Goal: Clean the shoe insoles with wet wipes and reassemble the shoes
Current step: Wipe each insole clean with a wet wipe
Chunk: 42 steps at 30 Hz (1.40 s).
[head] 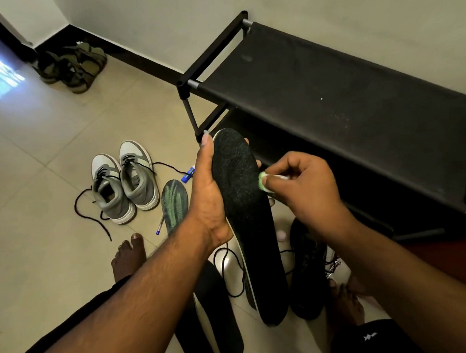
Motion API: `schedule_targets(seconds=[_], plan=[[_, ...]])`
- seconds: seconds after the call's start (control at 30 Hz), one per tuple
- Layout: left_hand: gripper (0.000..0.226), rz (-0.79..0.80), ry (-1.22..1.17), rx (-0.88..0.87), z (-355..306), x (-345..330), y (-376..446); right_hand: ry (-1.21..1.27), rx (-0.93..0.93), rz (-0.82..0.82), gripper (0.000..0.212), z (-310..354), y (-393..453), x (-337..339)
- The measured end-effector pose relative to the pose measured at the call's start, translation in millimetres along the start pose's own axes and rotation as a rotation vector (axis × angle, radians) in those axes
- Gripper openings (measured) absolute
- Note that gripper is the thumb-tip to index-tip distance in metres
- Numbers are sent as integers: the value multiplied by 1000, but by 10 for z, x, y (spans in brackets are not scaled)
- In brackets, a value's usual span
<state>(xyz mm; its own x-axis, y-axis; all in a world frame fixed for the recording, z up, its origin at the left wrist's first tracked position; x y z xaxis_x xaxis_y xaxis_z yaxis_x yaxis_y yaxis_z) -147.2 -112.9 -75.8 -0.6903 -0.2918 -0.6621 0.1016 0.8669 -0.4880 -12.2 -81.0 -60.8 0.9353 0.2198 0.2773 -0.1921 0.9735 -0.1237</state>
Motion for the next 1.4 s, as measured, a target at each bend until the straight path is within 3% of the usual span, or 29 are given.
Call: schedule_targets(seconds=[0.2,0.4,0.63,0.87,1.07,1.27,1.4], plan=[[66,-12,-11,-18,-17,-4,-14,81,107,186,10,133,-171,-162],[67,-10,21,-28,2,-20,-4,12,5,6,10,5,23,17],[64,-48,48,-19,30,-18,-31,95,112,172,11,132,-187,-160],[65,-42,66,-35,53,-40,-6,-11,85,6,12,45,-17,10],[62,-68,59,-40,73,-16,-19,2,205,111,12,95,-191,-170],[62,-85,58,-18,90,-18,-8,-85,136,12,12,-17,-56,-40],[63,-63,55,-31,60,-11,-12,-36,134,44,12,17,-51,-39]])
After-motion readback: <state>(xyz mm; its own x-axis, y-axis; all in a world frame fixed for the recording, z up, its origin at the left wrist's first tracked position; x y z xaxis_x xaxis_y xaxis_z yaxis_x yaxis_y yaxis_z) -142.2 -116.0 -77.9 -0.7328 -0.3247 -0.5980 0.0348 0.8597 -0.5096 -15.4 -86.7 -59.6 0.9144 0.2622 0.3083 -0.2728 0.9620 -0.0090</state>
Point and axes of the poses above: each hand's wrist, its own y-axis towards the middle knuckle, its own x-axis out of the back of the hand, z = x × y, the point moved 1 cm from there along y, towards the middle knuckle, and after that the axes turned 5 degrees about x, right-handed, at the moved point
